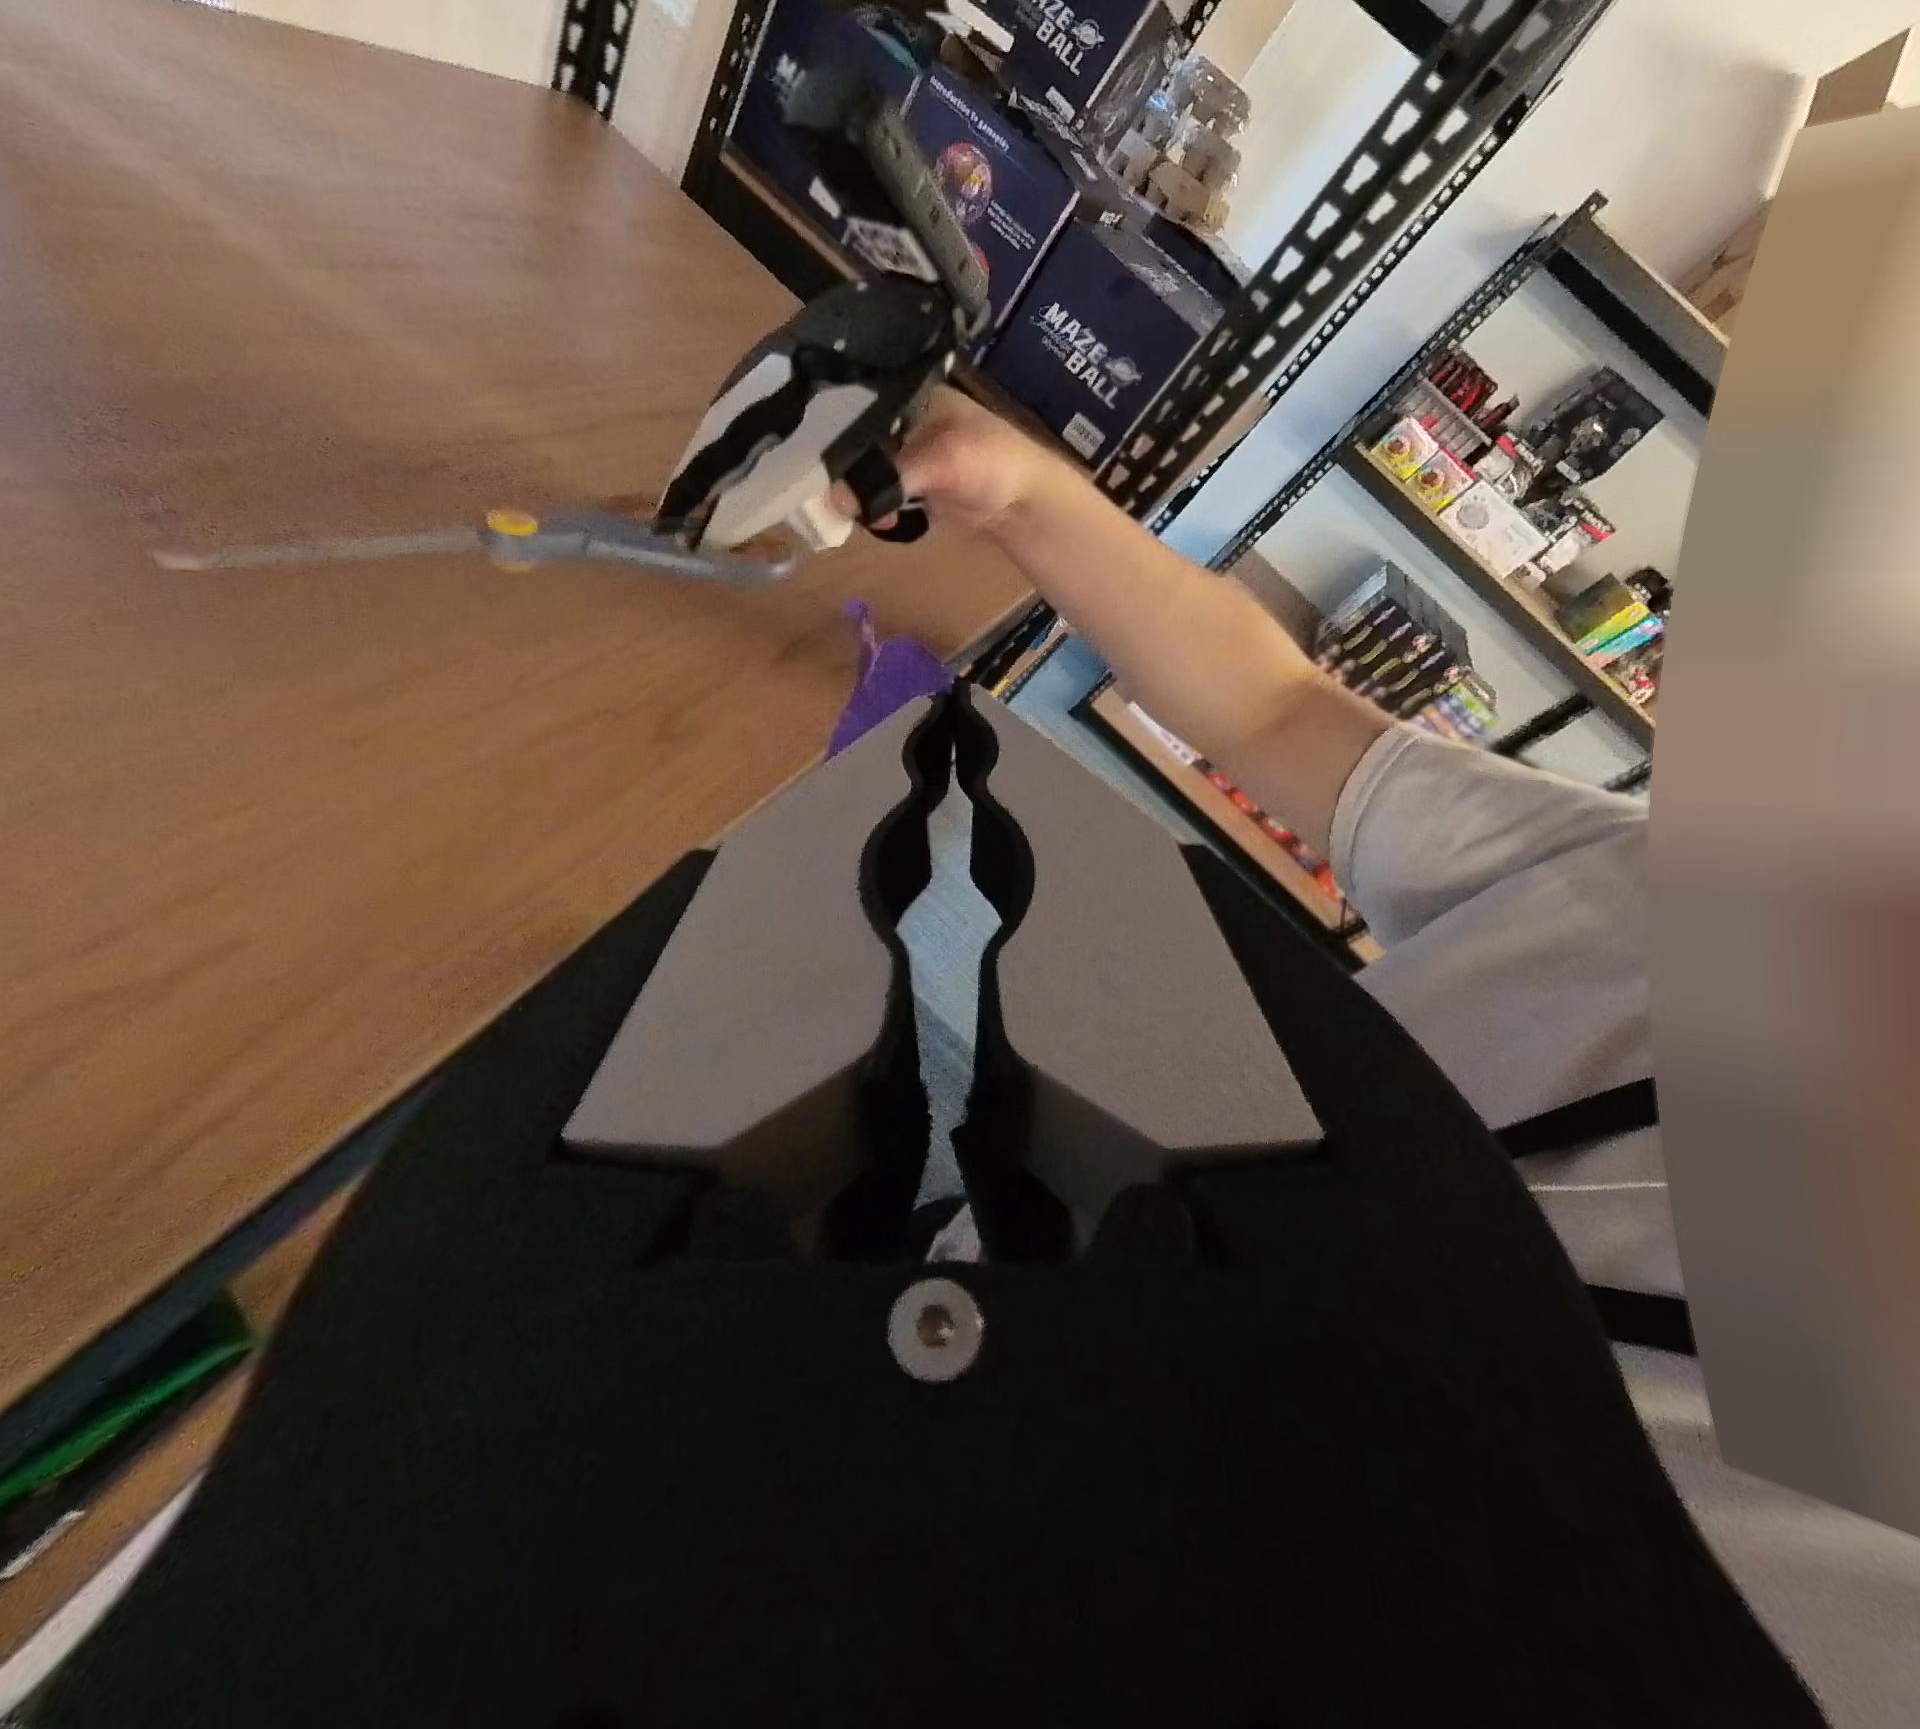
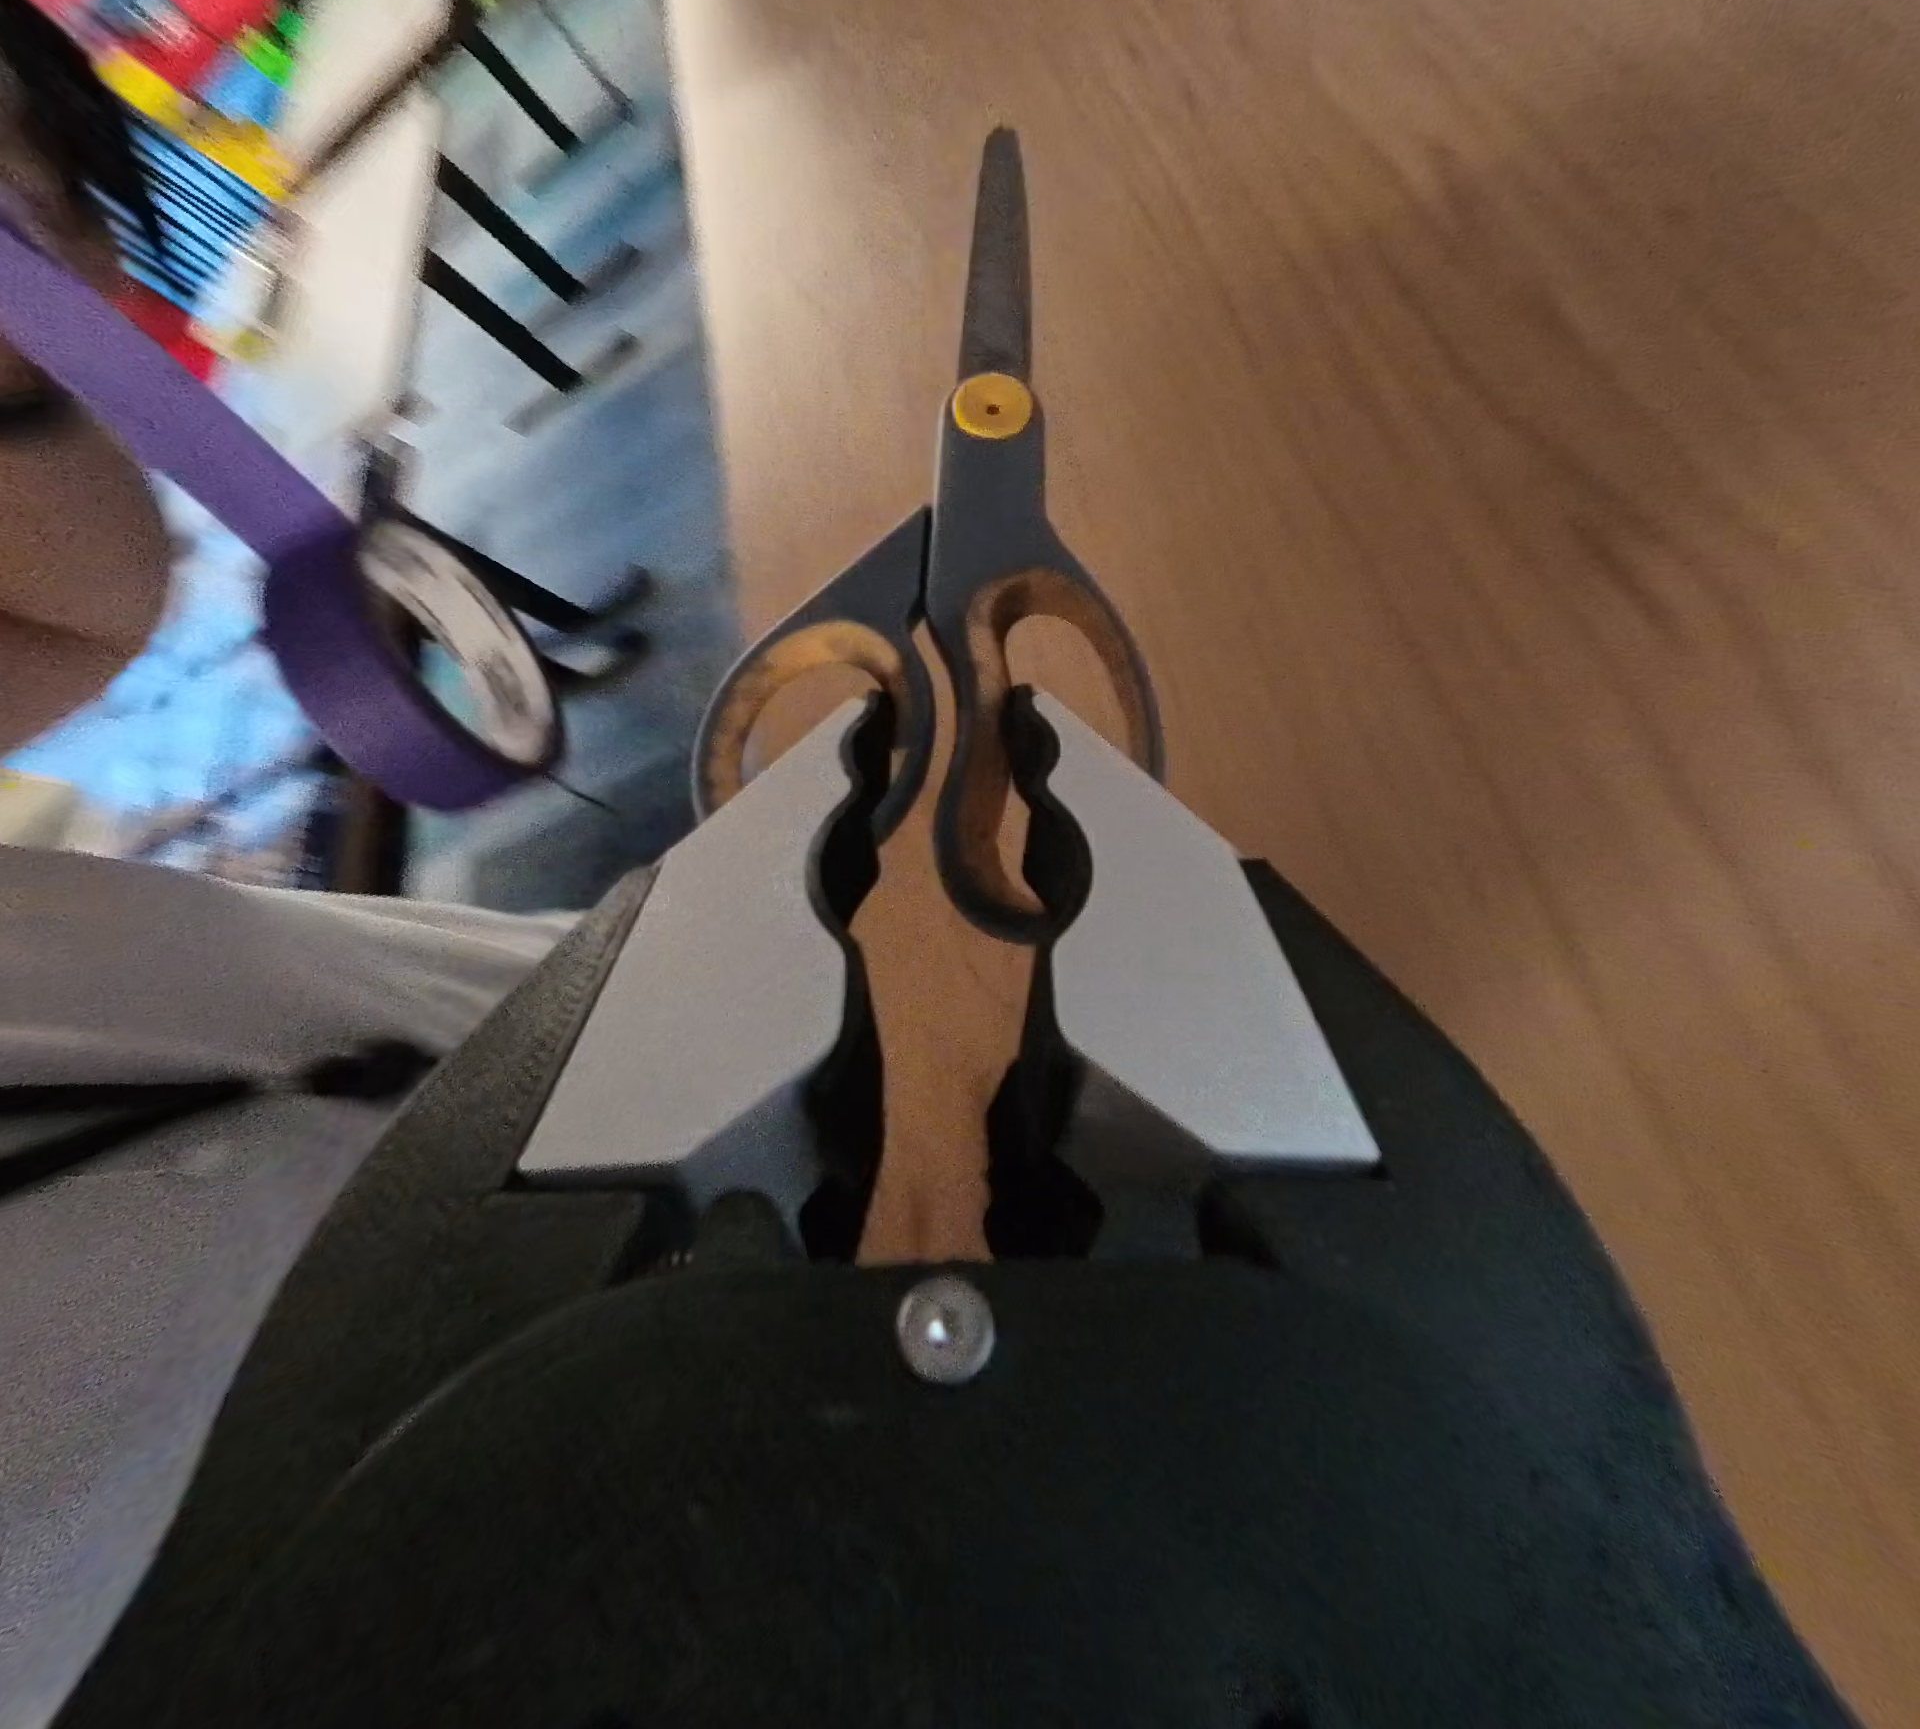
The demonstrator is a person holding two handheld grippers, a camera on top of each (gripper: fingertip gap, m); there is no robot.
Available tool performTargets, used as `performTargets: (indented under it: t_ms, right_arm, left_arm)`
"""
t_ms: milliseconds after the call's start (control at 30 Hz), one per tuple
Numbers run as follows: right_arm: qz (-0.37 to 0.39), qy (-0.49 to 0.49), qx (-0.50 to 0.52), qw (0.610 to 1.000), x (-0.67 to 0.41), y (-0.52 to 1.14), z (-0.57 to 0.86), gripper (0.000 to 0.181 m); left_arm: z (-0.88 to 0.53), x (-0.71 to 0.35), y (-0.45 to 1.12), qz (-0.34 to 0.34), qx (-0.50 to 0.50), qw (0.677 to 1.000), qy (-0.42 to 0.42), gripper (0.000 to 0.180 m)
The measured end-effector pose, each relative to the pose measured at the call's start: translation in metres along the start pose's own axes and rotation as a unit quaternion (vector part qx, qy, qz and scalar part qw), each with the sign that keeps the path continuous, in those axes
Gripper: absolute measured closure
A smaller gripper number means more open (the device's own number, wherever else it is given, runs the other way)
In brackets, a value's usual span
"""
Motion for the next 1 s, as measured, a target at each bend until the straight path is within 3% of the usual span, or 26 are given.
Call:
performTargets:
  t_ms: [67, 233, 700, 867, 1000]
  right_arm:
    - [-0.035, -0.048, 0.042, 0.997, 0.007, -0.004, 0.009, 0.159]
    - [-0.076, -0.036, 0.071, 0.994, 0.022, -0.003, 0.011, 0.159]
    - [-0.057, -0.068, 0.121, 0.989, 0.033, 0.020, 0.026, 0.158]
    - [0.012, -0.079, 0.079, 0.994, 0.013, 0.021, 0.017, 0.131]
    - [0.123, -0.223, 0.010, 0.967, -0.031, 0.038, -0.016, 0.107]
  left_arm:
    - [-0.003, -0.017, 0.004, -0.011, -0.006, 1.000, 0.017, 0.180]
    - [-0.040, -0.045, 0.016, -0.058, -0.039, 0.995, 0.072, 0.180]
    - [-0.116, -0.065, 0.015, -0.130, 0.053, 0.988, 0.057, 0.180]
    - [-0.115, -0.066, 0.016, -0.163, 0.060, 0.982, 0.075, 0.180]
    - [-0.109, -0.064, 0.023, -0.181, 0.060, 0.975, 0.111, 0.180]
Point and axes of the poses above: each gripper's, where its closed fingertips meet, y out along the fingers, x out of its underside, z = x × y across the jaws, the point moved 5 cm from there along -y, back along the fingers, and after that the axes turned 10 degrees about z, right-handed, at the moved point
